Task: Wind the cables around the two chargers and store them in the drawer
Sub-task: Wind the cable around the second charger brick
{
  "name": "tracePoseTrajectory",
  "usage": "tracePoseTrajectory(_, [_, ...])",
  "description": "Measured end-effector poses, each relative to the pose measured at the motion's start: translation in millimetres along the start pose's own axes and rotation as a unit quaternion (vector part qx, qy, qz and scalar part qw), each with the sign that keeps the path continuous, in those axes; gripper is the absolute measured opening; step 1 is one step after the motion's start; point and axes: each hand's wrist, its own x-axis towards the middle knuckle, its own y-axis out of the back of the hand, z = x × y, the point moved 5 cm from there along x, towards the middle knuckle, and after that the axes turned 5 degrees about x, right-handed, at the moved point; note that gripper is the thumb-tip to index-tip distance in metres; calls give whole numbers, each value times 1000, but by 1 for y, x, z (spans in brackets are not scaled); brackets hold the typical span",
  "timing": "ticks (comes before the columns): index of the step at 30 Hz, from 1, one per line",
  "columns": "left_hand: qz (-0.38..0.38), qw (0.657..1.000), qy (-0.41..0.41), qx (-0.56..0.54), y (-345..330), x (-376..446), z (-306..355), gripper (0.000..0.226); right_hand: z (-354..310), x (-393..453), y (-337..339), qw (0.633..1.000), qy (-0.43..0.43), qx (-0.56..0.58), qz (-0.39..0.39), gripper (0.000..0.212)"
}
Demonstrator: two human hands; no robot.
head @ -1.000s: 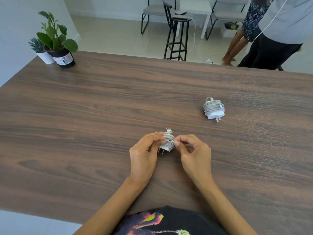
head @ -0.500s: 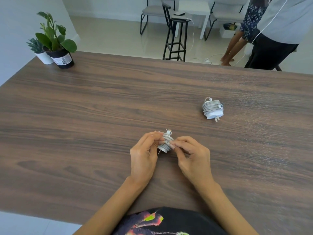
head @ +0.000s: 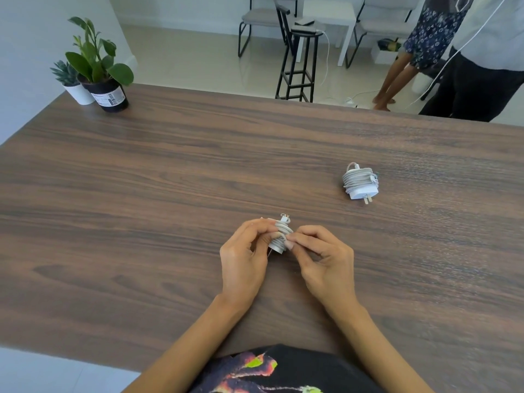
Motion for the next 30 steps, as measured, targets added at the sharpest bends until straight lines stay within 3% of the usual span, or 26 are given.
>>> tracePoseTrajectory(3, [-1,993,101,-63,-1,-1,-6,38,8,0,-1,996,-64,56,5,13])
tracePoseTrajectory(6, [6,987,131,-90,0,0,-9,38,14,-2,-4,989,-110,101,7,15])
tracePoseTrajectory(15, [2,991,111,-75,-1,6,-9,29,26,7,-11,971,-179,158,17,27])
tracePoseTrajectory(20, [0,989,128,-80,-1,7,-10,28,28,9,-12,965,-190,182,18,23])
tracePoseTrajectory(25, [-49,980,144,-126,-5,6,-14,24,30,7,-13,961,-202,188,31,21])
tracePoseTrajectory(30, [-80,988,104,-83,-9,4,-16,34,31,1,-10,958,-207,185,76,18])
